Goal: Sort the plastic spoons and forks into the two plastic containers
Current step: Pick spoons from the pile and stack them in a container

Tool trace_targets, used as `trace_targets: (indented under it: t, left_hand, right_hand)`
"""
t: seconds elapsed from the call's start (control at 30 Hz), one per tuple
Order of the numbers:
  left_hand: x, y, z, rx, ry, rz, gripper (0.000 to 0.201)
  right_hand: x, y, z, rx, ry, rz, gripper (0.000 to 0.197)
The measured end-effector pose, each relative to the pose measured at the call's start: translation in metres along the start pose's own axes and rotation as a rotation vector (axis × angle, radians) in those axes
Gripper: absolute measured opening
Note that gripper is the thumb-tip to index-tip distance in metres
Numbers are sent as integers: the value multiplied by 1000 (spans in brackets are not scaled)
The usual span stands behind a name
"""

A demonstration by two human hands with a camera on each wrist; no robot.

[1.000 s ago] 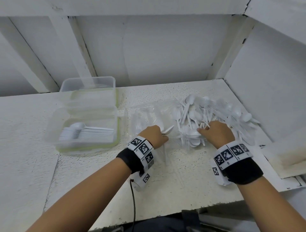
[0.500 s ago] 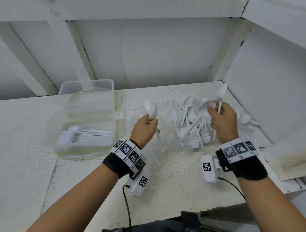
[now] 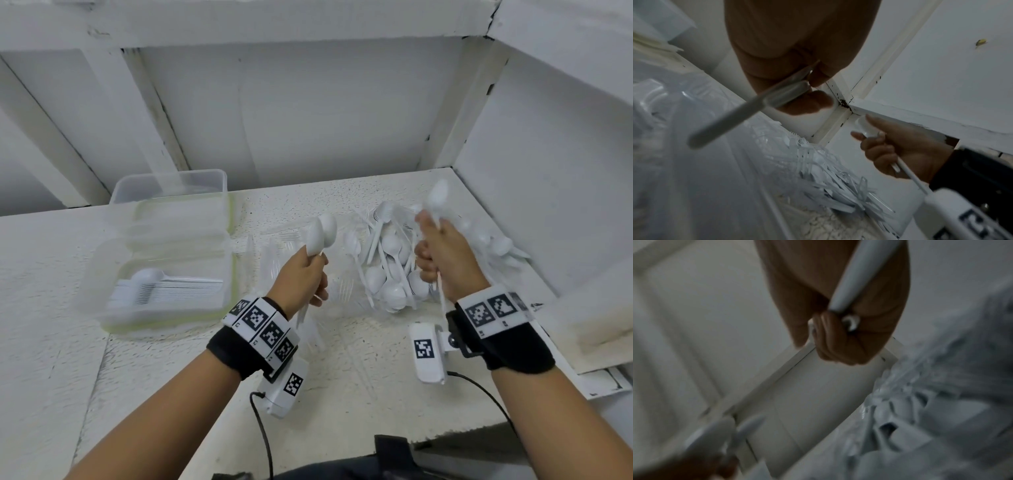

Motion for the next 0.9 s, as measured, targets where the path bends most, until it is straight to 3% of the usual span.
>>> trace_targets:
  t: [0.13,0.2,0.4,0.63,0.77,0.9]
  left_hand:
    - [-4,-3,-10,23,1,-10,13]
    - [-6,-4,-13,53,-8,-12,13]
    - [-11,-6,-16,78,-16,-30,14]
    - [-15,-8,-12,101,-23,-39,15]
    - [-16,-11,-12,105,-31,-44,16]
    - [-17,-13,-10,108,-48,-50,16]
  right_hand:
    - [-5,17,12,-918,-115,-216,15]
    - [-10,28,18,-1105,-181,-219,14]
    - [-19,37,24,-1217,-297,-195,32]
    - [-20,31,26,-1072,-190,-301,17]
    - [-17,18,6,-931,-129,-290,25]
    - [-28,18,1,-1103,-288,-315,19]
Point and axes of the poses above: each hand's wrist, its own x-axis towards the middle knuckle, its own z-axis out of the palm, y = z × x, the point moved 7 cm from there along x, towards the middle knuckle, and after that the axes turned 12 degrees about -x, right-handed, at the moved point
